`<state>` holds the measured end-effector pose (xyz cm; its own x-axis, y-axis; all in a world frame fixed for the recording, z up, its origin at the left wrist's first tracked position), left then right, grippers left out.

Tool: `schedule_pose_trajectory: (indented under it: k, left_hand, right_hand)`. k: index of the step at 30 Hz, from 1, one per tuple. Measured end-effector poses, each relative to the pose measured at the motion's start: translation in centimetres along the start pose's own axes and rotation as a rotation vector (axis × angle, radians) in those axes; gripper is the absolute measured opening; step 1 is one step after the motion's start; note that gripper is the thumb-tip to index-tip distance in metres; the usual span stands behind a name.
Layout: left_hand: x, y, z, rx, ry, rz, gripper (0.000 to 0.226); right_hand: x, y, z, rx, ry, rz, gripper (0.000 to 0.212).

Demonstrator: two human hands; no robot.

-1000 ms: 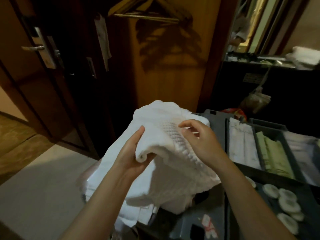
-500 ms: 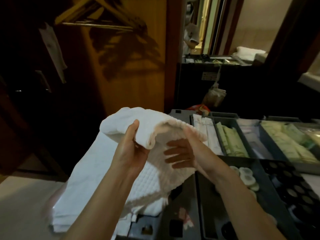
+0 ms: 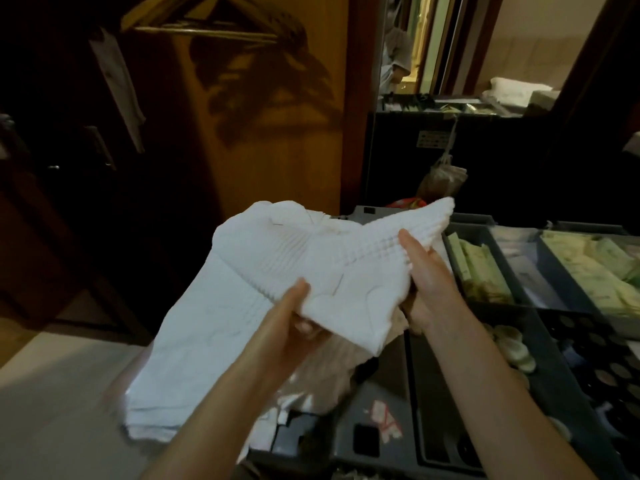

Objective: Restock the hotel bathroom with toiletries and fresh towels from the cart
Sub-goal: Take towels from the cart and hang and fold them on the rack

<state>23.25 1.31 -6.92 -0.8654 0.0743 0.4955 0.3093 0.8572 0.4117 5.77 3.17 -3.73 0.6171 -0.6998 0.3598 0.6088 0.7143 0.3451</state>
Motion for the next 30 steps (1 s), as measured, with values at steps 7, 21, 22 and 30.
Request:
schedule_pose_trajectory:
  k: [7,21,22,30]
  left_hand:
    - [-1.1,-7.1,-4.8,-0.035,0.167,-0.077,0.053]
    - [0.3,-7.0,-13.6,0.223,0.542,-0.074,0.050]
    - [-0.4,-6.6,-14.0,0.267,0.540,-0.071,0.052]
    - [-7.7,-5.4,-7.6,0.135,0.591,-0.271,0.042]
  right_hand:
    - [1.5,-1.3,2.4,-0.081,-0.062,0.066,0.039]
    - [4.4,-6.5,5.3,0.013,-0.020,0.111,0.045]
    - [5.3,-6.7,5.5,0.009,-0.001,0.136,0.043]
    - [8.0,-11.2,0.9,-0.011,0.539,0.116,0.036]
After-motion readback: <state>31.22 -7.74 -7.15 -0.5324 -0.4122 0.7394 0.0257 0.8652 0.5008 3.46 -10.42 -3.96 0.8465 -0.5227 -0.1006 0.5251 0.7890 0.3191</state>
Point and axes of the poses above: each hand's wrist, its own y-axis away from the middle knuckle, its own x-axis out of the palm, z = x × y, the point moved 8 cm from there along -y, towards the middle knuckle, and after that the axes turned 10 degrees about -z, right-handed, at the moved point
